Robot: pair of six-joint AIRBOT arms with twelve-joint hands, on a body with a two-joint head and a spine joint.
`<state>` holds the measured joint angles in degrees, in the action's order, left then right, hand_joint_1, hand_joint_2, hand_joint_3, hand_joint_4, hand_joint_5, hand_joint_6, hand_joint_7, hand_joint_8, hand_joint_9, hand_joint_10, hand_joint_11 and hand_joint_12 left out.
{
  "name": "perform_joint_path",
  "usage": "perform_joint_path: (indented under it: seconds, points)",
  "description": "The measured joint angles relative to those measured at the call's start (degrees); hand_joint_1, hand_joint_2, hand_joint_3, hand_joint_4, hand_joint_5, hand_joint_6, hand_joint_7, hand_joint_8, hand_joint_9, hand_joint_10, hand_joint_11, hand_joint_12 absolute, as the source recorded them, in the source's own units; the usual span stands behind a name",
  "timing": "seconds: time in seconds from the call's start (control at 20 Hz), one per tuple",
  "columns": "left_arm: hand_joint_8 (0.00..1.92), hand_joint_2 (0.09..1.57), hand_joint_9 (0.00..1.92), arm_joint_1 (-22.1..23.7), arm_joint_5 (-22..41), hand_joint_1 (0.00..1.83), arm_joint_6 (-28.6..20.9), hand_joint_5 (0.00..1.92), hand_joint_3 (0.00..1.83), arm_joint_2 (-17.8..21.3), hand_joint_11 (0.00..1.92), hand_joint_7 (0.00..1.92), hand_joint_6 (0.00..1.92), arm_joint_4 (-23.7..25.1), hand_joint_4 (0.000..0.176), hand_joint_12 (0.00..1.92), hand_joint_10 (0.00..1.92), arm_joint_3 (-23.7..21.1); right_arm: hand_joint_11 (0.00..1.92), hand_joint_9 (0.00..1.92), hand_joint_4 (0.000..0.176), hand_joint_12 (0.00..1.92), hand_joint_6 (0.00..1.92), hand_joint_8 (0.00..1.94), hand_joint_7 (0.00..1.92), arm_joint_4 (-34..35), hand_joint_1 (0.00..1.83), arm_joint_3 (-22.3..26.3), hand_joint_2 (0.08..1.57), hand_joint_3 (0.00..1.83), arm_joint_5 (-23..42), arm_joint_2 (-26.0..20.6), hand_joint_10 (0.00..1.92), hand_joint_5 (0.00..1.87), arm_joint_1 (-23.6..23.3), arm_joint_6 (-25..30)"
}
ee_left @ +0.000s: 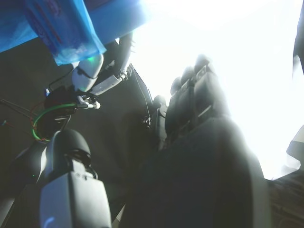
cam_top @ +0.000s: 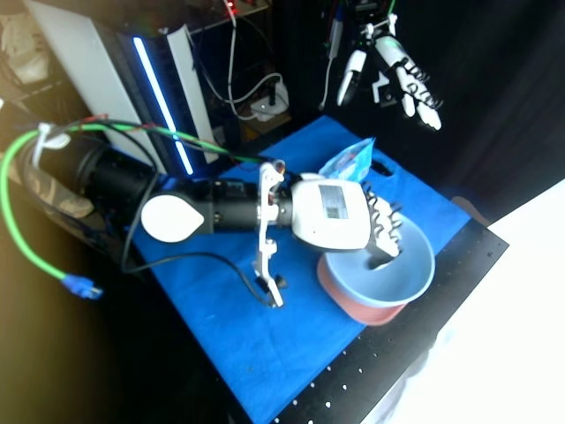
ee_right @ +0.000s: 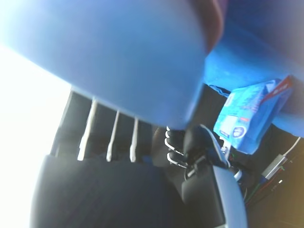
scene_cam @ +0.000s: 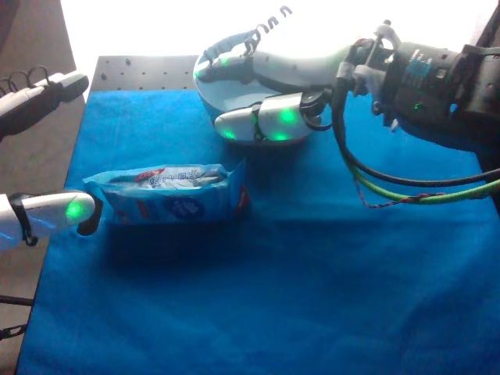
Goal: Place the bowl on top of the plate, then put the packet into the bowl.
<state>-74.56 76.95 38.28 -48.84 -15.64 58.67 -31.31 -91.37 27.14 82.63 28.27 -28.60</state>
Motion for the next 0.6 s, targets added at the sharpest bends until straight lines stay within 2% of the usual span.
perform_joint_path:
  seconds: [0.05,0.1,0.2,0.25,0.3,0.35,0.4,0.45,0.5,0.6]
  points:
    - [0.0,1.0,0.06,0.0,0.02,0.54,0.0,0.11,0.0,0.0,0.04,0.08,0.0,-0.04,0.123,0.09,0.0,0.0,0.06,0.35,0.047,0.92,0.0,0.0,0.2,-0.04,0.0,0.26,1.23,0.0,0.0,-0.44,0.0,0.15,0.0,0.0]
    - [0.0,1.0,0.05,0.0,0.04,0.53,0.0,0.1,0.0,0.0,0.03,0.08,0.0,-0.02,0.122,0.09,0.0,0.0,0.01,0.26,0.079,0.75,0.0,0.0,0.13,0.0,0.0,0.76,1.19,0.0,-0.02,-1.27,0.01,0.1,0.02,-0.02]
    - [0.0,0.99,0.03,0.0,0.07,0.52,-0.13,0.08,0.0,-0.02,0.0,0.07,0.0,0.04,0.133,0.0,0.0,-0.07,0.0,0.13,0.113,0.3,0.01,0.02,0.06,0.07,0.0,1.75,1.12,0.0,0.0,-2.95,0.01,0.05,0.22,-0.02]
    - [0.0,0.98,0.03,0.0,0.07,0.54,-0.13,0.08,0.0,0.0,0.0,0.06,0.0,0.04,0.13,0.0,0.0,-0.07,0.0,0.08,0.126,0.18,0.0,0.0,0.03,0.09,0.0,2.21,1.1,0.0,0.0,-3.69,0.01,0.04,0.24,-0.02]
    - [0.0,0.97,0.02,0.0,0.09,0.57,-0.13,0.06,0.0,0.0,0.01,0.05,0.0,-0.04,0.121,0.01,0.0,-0.07,0.0,0.04,0.146,0.18,0.0,0.0,0.0,0.09,0.0,2.86,1.09,0.0,-0.02,-4.55,0.0,0.02,0.44,-0.02]
    - [0.0,0.97,0.02,0.0,0.22,0.62,-0.15,0.06,0.0,0.0,0.0,0.05,0.0,-0.13,0.124,0.0,0.0,-0.11,0.0,0.03,0.159,0.18,0.0,0.0,0.0,0.22,0.0,4.2,1.06,0.0,0.04,-6.27,0.0,0.01,0.68,-0.02]
    - [0.0,0.96,0.01,0.0,0.31,0.67,-0.15,0.06,0.0,0.0,0.0,0.04,0.0,-0.28,0.123,0.0,0.0,-0.17,0.0,0.0,0.173,0.05,0.0,0.0,0.0,0.46,0.0,5.18,1.04,0.0,0.17,-7.54,0.0,0.0,0.92,-0.07]
    - [0.0,0.95,0.01,0.0,0.35,0.72,-0.15,0.06,0.0,0.0,0.0,0.04,0.0,-0.28,0.117,0.0,0.0,-0.17,0.0,0.0,0.175,0.01,0.0,0.0,0.0,1.46,0.0,6.23,1.02,0.0,0.92,-8.96,0.0,0.0,1.66,-0.17]
    - [0.0,0.94,0.0,0.0,0.37,0.74,-0.17,0.04,0.0,0.0,0.0,0.02,0.0,-0.31,0.133,0.0,0.0,-0.17,0.0,0.0,0.169,0.0,0.0,0.0,0.0,3.17,0.0,7.06,1.0,0.0,2.4,-10.23,0.0,0.0,2.75,-0.13]
    - [0.0,0.92,0.0,0.0,0.33,0.73,-0.15,0.02,0.0,0.0,0.0,0.0,0.0,-0.28,0.171,0.0,0.0,-0.17,0.0,0.0,0.175,0.0,0.0,0.0,0.0,6.99,0.0,9.53,0.98,0.0,5.64,-13.53,0.0,0.0,5.49,-0.15]
